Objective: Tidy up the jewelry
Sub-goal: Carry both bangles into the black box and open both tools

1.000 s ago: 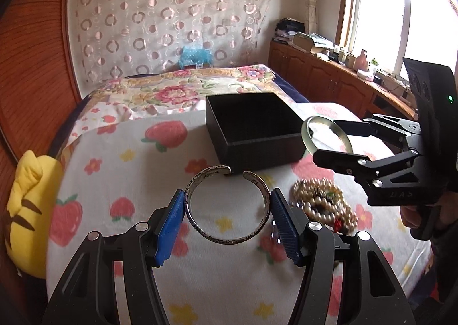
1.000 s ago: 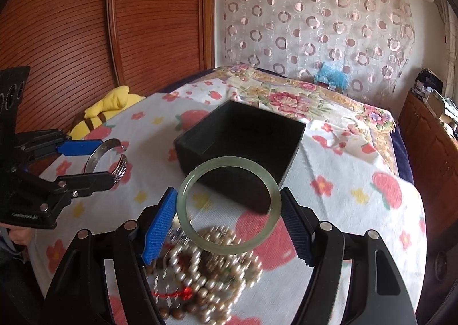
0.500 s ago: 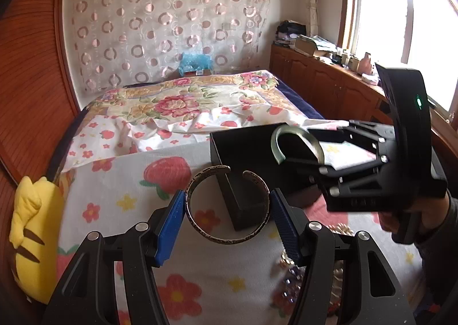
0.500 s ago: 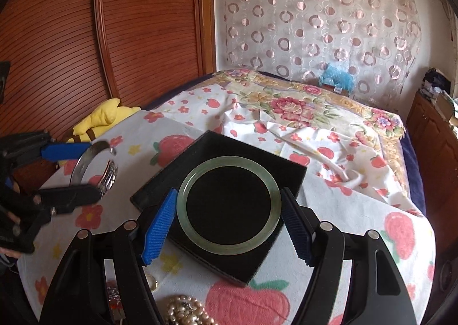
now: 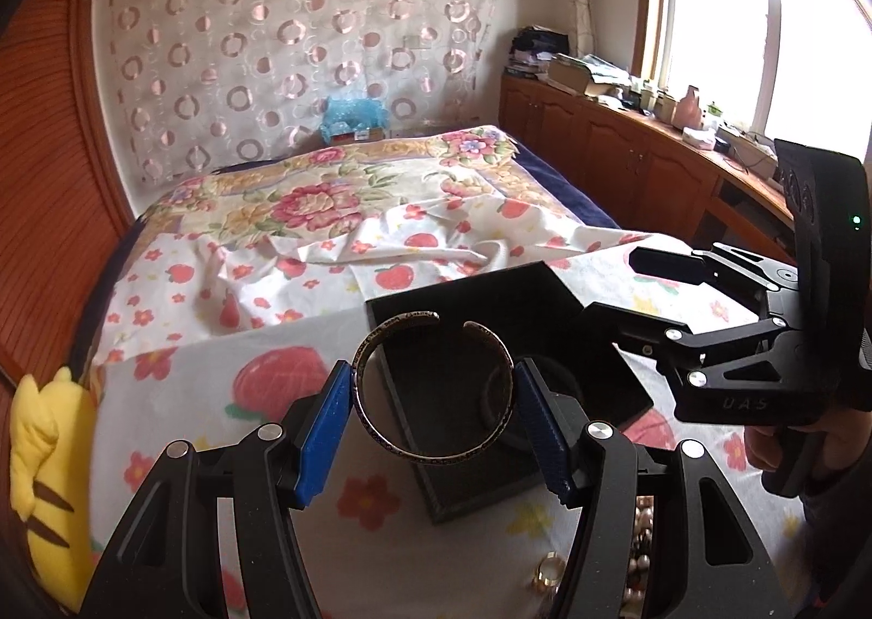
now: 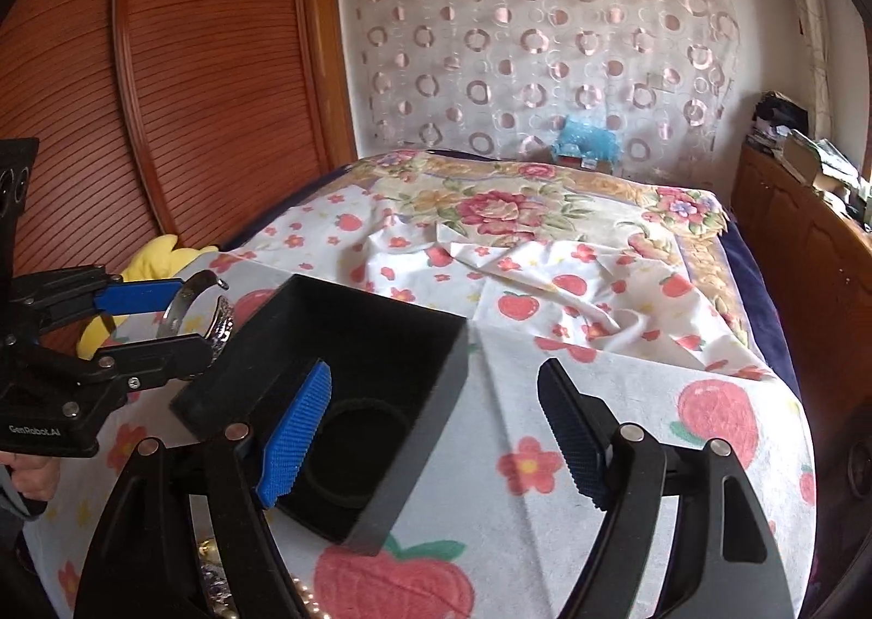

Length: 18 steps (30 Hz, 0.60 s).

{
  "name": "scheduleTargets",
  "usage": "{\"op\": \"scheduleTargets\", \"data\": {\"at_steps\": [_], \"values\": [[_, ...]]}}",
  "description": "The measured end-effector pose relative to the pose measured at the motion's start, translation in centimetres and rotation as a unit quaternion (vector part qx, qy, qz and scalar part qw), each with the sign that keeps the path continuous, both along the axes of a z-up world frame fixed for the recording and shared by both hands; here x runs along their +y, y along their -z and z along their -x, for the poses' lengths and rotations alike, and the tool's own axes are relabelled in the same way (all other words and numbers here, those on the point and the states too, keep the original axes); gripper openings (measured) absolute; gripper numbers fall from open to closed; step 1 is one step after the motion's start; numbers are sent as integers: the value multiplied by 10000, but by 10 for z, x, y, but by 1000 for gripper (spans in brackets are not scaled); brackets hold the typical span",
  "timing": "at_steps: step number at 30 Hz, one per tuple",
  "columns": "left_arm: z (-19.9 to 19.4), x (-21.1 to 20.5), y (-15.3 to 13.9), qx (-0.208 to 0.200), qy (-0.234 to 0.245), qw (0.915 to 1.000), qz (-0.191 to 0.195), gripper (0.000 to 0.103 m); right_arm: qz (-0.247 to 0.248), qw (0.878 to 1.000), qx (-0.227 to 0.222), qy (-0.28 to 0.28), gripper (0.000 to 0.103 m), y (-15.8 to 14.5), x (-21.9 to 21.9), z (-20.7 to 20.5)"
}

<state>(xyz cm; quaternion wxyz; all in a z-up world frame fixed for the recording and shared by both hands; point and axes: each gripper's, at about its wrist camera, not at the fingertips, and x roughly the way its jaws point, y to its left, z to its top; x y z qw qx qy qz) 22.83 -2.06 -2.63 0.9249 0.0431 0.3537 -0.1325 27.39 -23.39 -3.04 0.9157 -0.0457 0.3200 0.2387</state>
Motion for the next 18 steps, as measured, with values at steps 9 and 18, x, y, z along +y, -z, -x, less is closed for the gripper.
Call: {"op": "scheduleTargets", "data": {"at_steps": [9, 18], "values": [[-12, -5, 7, 48, 29, 10000, 43, 59, 45, 9997, -53, 232, 80, 2, -9, -5], [15, -2, 0, -28, 9, 10000, 38, 63, 89, 9993, -282, 217, 80, -18, -5, 6]]}}
